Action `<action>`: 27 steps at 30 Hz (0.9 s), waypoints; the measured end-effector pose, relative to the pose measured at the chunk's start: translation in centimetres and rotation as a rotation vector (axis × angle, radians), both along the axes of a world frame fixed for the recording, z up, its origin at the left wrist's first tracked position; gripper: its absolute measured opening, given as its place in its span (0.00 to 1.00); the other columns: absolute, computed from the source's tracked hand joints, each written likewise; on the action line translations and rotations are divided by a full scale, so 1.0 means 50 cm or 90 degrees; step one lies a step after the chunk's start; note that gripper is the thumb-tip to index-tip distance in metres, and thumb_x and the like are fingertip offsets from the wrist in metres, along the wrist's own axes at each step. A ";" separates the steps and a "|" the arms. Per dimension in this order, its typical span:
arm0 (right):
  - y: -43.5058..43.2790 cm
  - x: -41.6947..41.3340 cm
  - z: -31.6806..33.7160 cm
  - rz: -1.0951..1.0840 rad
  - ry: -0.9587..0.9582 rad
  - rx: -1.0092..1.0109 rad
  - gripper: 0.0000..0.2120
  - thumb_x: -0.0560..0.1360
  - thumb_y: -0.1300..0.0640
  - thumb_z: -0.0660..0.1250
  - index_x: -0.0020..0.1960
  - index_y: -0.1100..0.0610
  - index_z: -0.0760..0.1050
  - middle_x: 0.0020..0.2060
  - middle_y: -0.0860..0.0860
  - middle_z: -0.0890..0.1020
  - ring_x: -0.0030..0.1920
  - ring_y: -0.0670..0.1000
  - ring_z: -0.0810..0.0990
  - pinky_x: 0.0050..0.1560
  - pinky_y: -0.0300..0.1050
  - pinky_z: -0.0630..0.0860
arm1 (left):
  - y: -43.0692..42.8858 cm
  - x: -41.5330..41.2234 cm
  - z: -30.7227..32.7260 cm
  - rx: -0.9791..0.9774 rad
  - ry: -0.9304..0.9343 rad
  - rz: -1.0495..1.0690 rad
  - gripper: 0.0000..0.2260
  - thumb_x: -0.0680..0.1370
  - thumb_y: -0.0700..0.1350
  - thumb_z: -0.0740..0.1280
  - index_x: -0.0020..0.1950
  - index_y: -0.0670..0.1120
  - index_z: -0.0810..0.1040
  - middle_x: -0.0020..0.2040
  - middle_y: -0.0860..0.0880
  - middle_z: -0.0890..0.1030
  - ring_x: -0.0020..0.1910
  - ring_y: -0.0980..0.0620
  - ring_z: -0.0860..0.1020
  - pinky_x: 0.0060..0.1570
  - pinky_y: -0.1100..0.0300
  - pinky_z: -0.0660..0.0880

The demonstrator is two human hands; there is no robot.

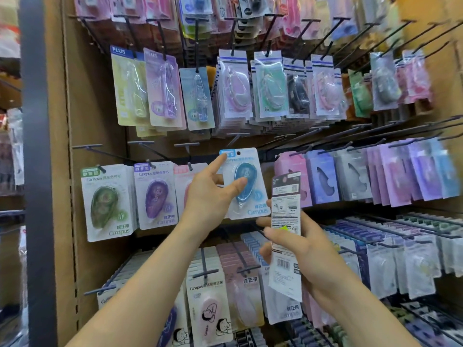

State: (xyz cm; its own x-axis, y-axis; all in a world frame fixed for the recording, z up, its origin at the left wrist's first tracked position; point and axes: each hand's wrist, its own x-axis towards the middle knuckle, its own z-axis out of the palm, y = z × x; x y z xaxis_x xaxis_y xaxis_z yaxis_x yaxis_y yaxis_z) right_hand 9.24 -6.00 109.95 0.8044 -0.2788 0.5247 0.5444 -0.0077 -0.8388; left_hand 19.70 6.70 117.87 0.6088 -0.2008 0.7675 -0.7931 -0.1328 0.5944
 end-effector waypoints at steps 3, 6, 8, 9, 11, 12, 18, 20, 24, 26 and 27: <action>0.001 0.000 0.004 0.030 -0.001 -0.005 0.13 0.72 0.52 0.72 0.57 0.48 0.79 0.50 0.53 0.85 0.36 0.50 0.79 0.41 0.44 0.78 | 0.003 0.000 -0.002 -0.003 -0.025 0.004 0.32 0.76 0.49 0.72 0.77 0.54 0.62 0.59 0.52 0.78 0.54 0.56 0.78 0.41 0.67 0.79; -0.002 0.000 0.005 0.034 -0.004 0.001 0.22 0.66 0.41 0.70 0.57 0.47 0.78 0.42 0.52 0.85 0.34 0.50 0.74 0.38 0.44 0.75 | 0.004 0.006 -0.005 0.004 -0.039 0.034 0.32 0.76 0.50 0.71 0.77 0.53 0.62 0.62 0.53 0.76 0.57 0.55 0.76 0.43 0.66 0.80; -0.001 -0.002 0.008 0.032 -0.005 0.009 0.24 0.65 0.37 0.68 0.56 0.48 0.78 0.35 0.52 0.77 0.32 0.49 0.70 0.37 0.44 0.71 | -0.001 0.013 -0.009 0.023 -0.033 0.053 0.32 0.77 0.51 0.70 0.78 0.53 0.61 0.62 0.54 0.75 0.54 0.55 0.76 0.37 0.69 0.78; -0.004 0.000 0.007 0.036 -0.005 0.007 0.24 0.65 0.35 0.67 0.54 0.48 0.78 0.34 0.51 0.73 0.32 0.48 0.68 0.37 0.44 0.69 | -0.004 0.018 -0.010 0.039 -0.032 0.072 0.32 0.77 0.51 0.70 0.78 0.53 0.60 0.64 0.53 0.75 0.54 0.55 0.75 0.37 0.67 0.77; -0.010 0.002 0.005 0.028 0.000 -0.003 0.20 0.67 0.33 0.63 0.52 0.42 0.78 0.33 0.44 0.74 0.34 0.44 0.70 0.44 0.44 0.69 | -0.008 0.031 -0.007 0.079 -0.038 0.118 0.32 0.78 0.52 0.69 0.79 0.53 0.58 0.68 0.50 0.74 0.59 0.54 0.75 0.40 0.66 0.76; -0.015 0.007 0.004 0.017 -0.009 -0.017 0.14 0.70 0.34 0.61 0.52 0.37 0.75 0.35 0.37 0.77 0.38 0.39 0.73 0.50 0.43 0.69 | -0.009 0.037 -0.004 0.109 -0.047 0.149 0.32 0.78 0.52 0.68 0.79 0.53 0.56 0.69 0.50 0.73 0.61 0.53 0.75 0.41 0.66 0.76; -0.039 0.015 0.004 -0.118 -0.057 -0.161 0.17 0.78 0.54 0.67 0.66 0.45 0.72 0.51 0.37 0.82 0.48 0.34 0.80 0.40 0.28 0.74 | -0.020 0.068 0.015 0.401 -0.183 0.412 0.40 0.78 0.55 0.67 0.80 0.48 0.44 0.66 0.46 0.76 0.58 0.49 0.78 0.45 0.60 0.70; -0.044 0.019 0.001 -0.200 -0.089 -0.179 0.16 0.74 0.53 0.72 0.60 0.45 0.75 0.45 0.39 0.83 0.44 0.37 0.81 0.38 0.30 0.75 | -0.027 0.079 0.013 0.434 -0.209 0.469 0.42 0.77 0.55 0.69 0.80 0.48 0.44 0.65 0.44 0.75 0.57 0.47 0.78 0.43 0.58 0.71; -0.054 0.026 -0.008 -0.290 -0.111 -0.206 0.31 0.68 0.46 0.77 0.68 0.44 0.71 0.54 0.41 0.82 0.53 0.41 0.81 0.51 0.41 0.80 | -0.034 0.079 0.000 0.485 -0.317 0.577 0.35 0.77 0.54 0.68 0.77 0.49 0.52 0.64 0.42 0.71 0.54 0.45 0.78 0.39 0.57 0.69; -0.057 0.027 -0.011 -0.299 -0.144 -0.209 0.27 0.68 0.47 0.76 0.65 0.42 0.72 0.51 0.39 0.83 0.49 0.39 0.81 0.46 0.35 0.79 | -0.040 0.077 -0.005 0.507 -0.351 0.602 0.33 0.78 0.56 0.67 0.77 0.50 0.53 0.64 0.41 0.71 0.55 0.45 0.77 0.39 0.56 0.69; -0.058 0.027 -0.012 -0.300 -0.153 -0.206 0.26 0.68 0.47 0.76 0.64 0.41 0.72 0.49 0.37 0.82 0.49 0.38 0.81 0.44 0.33 0.78 | -0.043 0.075 -0.005 0.513 -0.363 0.617 0.33 0.78 0.57 0.66 0.77 0.50 0.54 0.63 0.41 0.71 0.56 0.45 0.76 0.41 0.55 0.68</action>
